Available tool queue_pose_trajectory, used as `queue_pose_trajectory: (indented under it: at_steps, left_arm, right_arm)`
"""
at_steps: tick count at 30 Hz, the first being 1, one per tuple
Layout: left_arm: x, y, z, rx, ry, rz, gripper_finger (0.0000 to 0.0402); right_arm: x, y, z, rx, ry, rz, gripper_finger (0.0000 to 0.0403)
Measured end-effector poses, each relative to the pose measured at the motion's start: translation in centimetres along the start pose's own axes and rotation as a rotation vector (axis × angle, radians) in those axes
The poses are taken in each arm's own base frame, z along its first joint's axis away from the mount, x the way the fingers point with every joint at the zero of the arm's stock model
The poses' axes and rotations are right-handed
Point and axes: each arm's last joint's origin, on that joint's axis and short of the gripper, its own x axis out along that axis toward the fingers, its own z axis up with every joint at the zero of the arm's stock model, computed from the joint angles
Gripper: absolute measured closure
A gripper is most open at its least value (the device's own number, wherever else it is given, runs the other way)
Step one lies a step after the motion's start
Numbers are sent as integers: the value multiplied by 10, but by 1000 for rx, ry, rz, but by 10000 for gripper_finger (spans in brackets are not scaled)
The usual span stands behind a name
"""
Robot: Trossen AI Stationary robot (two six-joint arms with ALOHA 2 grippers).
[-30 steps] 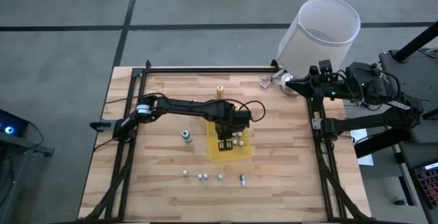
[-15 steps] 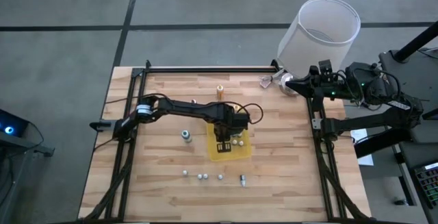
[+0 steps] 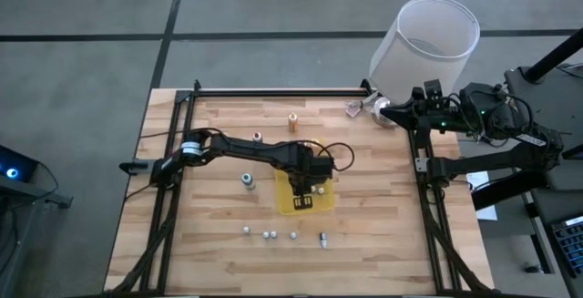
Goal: Pick & Place food coloring
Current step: Put the small pink food coloring bottle into the bin
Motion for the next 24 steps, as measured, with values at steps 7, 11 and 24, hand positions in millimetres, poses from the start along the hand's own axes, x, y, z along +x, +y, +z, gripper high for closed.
queue_pose_trajectory:
  at_steps: [7,11,24]
  left_arm:
    - [4,3,-3,-7,25,6,371]
    - [7,4,-5,-8,35,7,371]
    - [18,6,-11,-12,61,3,371]
  right_arm:
    - [0,0,0,3,0,-1,394]
    - [0,0,0,3,0,-1,394]
    - [0,0,0,3,1,-3,394]
